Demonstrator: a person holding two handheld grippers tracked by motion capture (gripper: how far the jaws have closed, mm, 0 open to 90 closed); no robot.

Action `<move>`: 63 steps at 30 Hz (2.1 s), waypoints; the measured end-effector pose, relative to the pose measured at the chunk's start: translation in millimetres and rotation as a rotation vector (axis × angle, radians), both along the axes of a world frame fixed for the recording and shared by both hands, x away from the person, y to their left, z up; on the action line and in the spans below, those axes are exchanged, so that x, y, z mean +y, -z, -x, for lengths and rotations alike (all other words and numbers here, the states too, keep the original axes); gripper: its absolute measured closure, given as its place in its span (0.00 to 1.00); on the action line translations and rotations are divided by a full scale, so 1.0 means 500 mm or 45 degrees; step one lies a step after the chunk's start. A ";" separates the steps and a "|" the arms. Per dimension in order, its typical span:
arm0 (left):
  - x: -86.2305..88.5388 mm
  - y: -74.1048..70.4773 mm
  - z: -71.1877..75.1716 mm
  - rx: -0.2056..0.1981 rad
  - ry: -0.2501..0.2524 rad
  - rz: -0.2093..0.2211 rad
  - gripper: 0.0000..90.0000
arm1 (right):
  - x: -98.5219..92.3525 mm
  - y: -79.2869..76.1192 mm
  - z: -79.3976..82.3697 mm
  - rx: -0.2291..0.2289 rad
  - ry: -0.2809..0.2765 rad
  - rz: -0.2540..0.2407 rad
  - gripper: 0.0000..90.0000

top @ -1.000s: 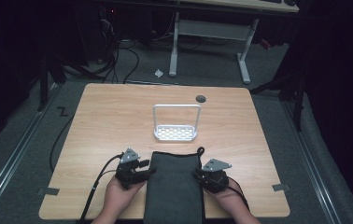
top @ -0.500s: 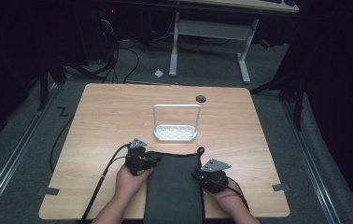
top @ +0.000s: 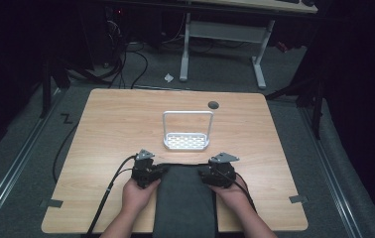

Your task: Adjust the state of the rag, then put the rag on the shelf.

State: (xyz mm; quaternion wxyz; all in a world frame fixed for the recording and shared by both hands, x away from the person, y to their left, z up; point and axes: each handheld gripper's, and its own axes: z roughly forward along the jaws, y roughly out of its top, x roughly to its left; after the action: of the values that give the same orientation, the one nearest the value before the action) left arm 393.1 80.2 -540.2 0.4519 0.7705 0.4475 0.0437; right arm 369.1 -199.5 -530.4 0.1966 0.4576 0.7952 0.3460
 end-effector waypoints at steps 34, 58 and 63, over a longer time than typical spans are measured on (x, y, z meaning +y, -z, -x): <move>0.010 -0.016 0.011 -0.069 -0.011 0.083 0.91 | 0.006 -0.013 0.040 -0.083 -0.038 -0.109 0.86; 0.016 -0.207 0.013 -0.426 -0.055 0.180 0.92 | 0.004 -0.164 0.019 -0.419 -0.031 -0.211 0.86; 0.015 -0.248 0.007 -0.495 -0.060 0.188 0.92 | 0.004 -0.204 0.011 -0.475 -0.027 -0.226 0.86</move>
State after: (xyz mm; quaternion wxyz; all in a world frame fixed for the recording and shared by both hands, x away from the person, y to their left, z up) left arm 389.4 87.7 -416.1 0.5839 0.7017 0.3716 0.1691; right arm 363.6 -197.3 -428.7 0.2957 0.3927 0.7161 0.4955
